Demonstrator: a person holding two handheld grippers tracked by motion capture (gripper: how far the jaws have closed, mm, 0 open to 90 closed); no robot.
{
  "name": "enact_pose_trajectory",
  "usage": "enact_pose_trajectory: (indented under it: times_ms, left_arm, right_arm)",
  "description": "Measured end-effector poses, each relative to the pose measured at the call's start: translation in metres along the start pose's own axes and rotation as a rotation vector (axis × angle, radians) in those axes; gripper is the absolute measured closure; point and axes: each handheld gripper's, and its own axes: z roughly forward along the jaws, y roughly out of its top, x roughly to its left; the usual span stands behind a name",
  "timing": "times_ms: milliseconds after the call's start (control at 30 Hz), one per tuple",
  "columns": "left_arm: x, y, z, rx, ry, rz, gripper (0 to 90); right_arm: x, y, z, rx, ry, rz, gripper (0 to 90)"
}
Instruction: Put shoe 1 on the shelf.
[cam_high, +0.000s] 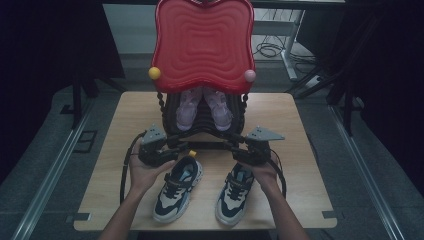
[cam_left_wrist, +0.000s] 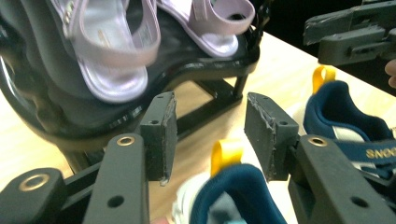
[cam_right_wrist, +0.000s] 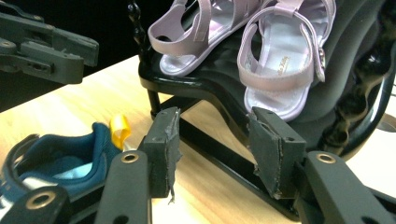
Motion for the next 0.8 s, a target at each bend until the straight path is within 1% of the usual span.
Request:
enact_pose_trajectory:
  times_ms: [33,100,133,167,233,267,300,367,400,433,467,533,567,600,633,667,700,733,767,800]
  left_arm:
    - [0.0,0.0,0.0,0.0,0.0,0.0,53.8]
    - [-0.002,-0.003,-0.002,0.007,0.001,-0.001,53.7]
    - [-0.004,-0.008,-0.006,0.007,-0.004,-0.005,53.4]
    - [-0.004,-0.008,-0.006,0.007,-0.004,-0.005,53.0]
    - [-0.006,-0.013,-0.01,0.008,-0.014,-0.015,52.6]
    - [-0.007,-0.019,-0.014,0.01,-0.026,-0.031,52.1]
    - [-0.008,-0.022,-0.016,0.013,-0.029,-0.037,52.1]
    - [-0.009,-0.025,-0.018,0.016,-0.032,-0.041,51.6]
    - [-0.01,-0.032,-0.022,0.009,-0.032,-0.049,51.7]
    - [-0.01,-0.032,-0.022,0.009,-0.032,-0.049,51.8]
    - [-0.011,-0.035,-0.024,0.001,-0.028,-0.05,51.8]
    - [-0.012,-0.041,-0.028,-0.011,-0.027,-0.056,52.3]
    - [-0.011,-0.043,-0.029,-0.006,-0.03,-0.063,52.3]
    - [-0.011,-0.044,-0.031,0.009,-0.03,-0.059,52.2]
    - [-0.011,-0.045,-0.032,0.012,-0.026,-0.06,51.9]
    - [-0.011,-0.047,-0.034,0.012,-0.027,-0.067,52.0]
    - [-0.011,-0.049,-0.036,0.014,-0.036,-0.077,52.0]
    - [-0.011,-0.053,-0.04,0.027,-0.042,-0.086,52.1]
    - [-0.011,-0.053,-0.04,0.027,-0.042,-0.086,52.2]
    - [-0.011,-0.057,-0.042,0.037,-0.048,-0.094,52.2]
  right_arm:
    - [0.0,0.0,0.0,0.0,0.0,0.0,52.9]
    - [0.0,-0.004,-0.006,-0.007,0.001,-0.003,52.9]
    - [0.0,-0.007,-0.011,-0.018,-0.004,-0.003,52.9]
    - [0.001,-0.009,-0.014,-0.024,-0.007,-0.004,52.9]
    - [0.001,-0.011,-0.017,-0.027,-0.005,-0.002,52.9]
    - [0.001,-0.014,-0.023,-0.029,0.007,0.0,52.6]
    - [0.0,-0.016,-0.025,-0.028,0.013,-0.002,52.4]
    - [0.0,-0.018,-0.027,-0.023,0.021,-0.003,52.0]
    - [0.0,-0.023,-0.03,-0.012,0.032,-0.006,51.2]
    - [0.0,-0.023,-0.03,-0.012,0.032,-0.006,51.2]
    - [-0.001,-0.025,-0.032,-0.007,0.036,-0.009,51.1]
    - [-0.002,-0.031,-0.035,0.008,0.054,-0.002,50.6]
    - [-0.002,-0.031,-0.035,0.008,0.054,-0.002,50.6]
    - [-0.002,-0.033,-0.035,0.013,0.061,-0.005,50.2]
    - [-0.002,-0.036,-0.037,0.02,0.07,-0.001,50.0]
    - [-0.002,-0.038,-0.037,0.026,0.069,0.001,49.8]
    - [-0.002,-0.04,-0.039,0.045,0.073,-0.005,48.8]
    - [-0.003,-0.04,-0.04,0.045,0.076,-0.012,48.6]
    - [-0.003,-0.04,-0.04,0.045,0.076,-0.012,48.6]
    - [-0.002,-0.041,-0.042,0.048,0.076,-0.013,48.4]
